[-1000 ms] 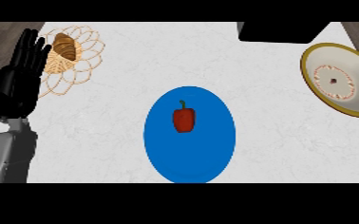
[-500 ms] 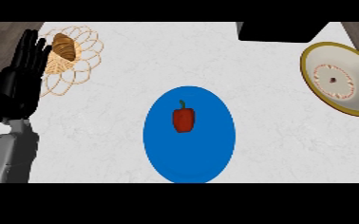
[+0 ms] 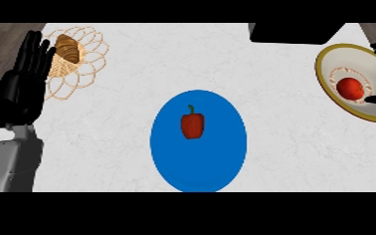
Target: Pick the tomato from the plate and place it in the bowl
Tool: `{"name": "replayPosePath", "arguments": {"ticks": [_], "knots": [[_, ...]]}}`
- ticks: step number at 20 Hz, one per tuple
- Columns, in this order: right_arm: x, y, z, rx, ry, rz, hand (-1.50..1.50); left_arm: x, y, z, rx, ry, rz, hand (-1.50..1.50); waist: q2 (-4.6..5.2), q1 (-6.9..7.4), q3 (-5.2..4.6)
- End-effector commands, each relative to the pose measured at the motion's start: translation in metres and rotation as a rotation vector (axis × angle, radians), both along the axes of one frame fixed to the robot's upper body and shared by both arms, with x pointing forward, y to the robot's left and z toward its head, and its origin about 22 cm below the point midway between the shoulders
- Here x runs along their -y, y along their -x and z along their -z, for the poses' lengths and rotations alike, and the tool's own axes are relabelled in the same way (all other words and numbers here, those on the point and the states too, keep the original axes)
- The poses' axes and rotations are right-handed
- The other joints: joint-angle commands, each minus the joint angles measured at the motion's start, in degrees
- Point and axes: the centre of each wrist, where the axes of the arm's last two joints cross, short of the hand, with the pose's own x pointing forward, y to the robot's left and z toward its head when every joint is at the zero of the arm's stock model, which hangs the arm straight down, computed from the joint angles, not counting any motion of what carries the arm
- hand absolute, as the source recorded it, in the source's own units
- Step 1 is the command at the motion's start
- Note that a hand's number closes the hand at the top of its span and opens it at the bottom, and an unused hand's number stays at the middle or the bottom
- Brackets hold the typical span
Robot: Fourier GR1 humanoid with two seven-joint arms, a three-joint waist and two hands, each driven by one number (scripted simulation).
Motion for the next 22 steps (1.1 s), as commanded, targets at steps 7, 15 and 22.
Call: {"name": "replayPosePath", "arguments": {"ticks": [7,15,22], "knots": [[0.038,0.030,-0.012,0.299,-0.229,0.268,-1.50,-0.003,-0.001,-0.002,-0.002,0.006,0.013,0.00,0.56,-0.03,0.14],[0.091,0.084,-0.044,0.324,-0.324,0.376,-1.50,0.004,0.003,-0.007,0.003,0.011,0.010,0.00,0.65,0.11,0.41],[0.114,0.120,-0.051,0.351,-0.360,0.373,-1.50,0.000,0.004,-0.003,0.004,0.008,0.009,0.00,1.09,-0.06,0.73]]}}
